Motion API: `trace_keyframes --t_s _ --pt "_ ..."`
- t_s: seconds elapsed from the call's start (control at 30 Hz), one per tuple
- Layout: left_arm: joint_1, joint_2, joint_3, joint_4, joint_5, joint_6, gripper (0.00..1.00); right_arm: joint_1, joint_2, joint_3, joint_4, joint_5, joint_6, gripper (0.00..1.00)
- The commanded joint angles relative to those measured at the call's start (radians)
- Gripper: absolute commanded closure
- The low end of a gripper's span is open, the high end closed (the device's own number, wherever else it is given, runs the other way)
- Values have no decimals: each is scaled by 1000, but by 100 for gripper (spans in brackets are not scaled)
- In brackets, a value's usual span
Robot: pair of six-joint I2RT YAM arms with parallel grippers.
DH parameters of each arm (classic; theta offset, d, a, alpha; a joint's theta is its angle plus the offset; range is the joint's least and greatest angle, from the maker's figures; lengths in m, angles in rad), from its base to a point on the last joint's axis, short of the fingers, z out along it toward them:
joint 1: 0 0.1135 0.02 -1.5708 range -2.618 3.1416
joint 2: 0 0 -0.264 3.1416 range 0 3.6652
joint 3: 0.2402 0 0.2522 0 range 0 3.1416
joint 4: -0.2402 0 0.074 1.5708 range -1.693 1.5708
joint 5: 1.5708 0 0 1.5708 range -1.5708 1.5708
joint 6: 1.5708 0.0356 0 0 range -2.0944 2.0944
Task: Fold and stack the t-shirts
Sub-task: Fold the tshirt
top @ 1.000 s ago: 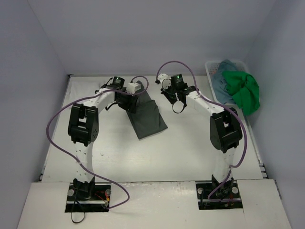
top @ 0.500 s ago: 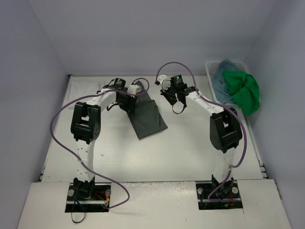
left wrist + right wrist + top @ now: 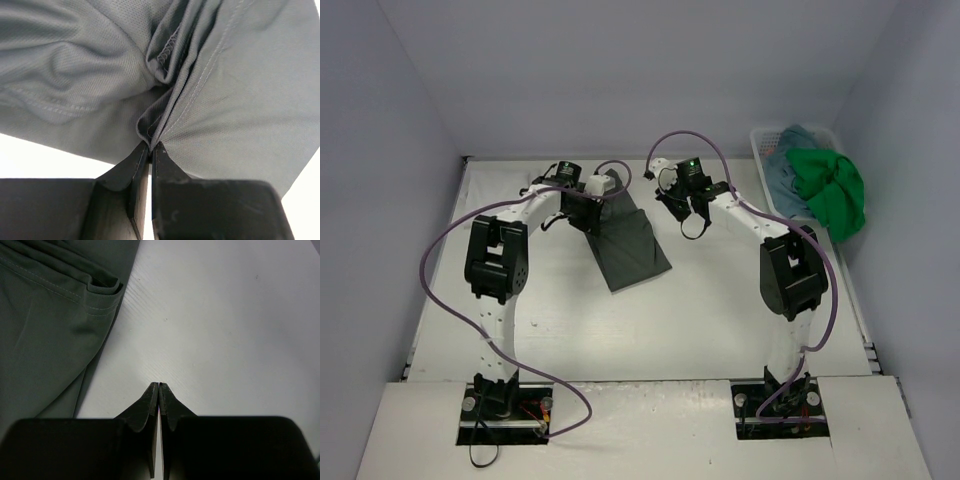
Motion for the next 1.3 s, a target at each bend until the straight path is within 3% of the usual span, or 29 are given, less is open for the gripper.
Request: trace_keyframes --t_s 0.0,1.27 --pt "16 -130 5 11 12 6 100 13 -50 1 24 -23 -6 100" --pt "28 -133 -75 -74 -9 66 100 93 -10 11 11 6 -18 100"
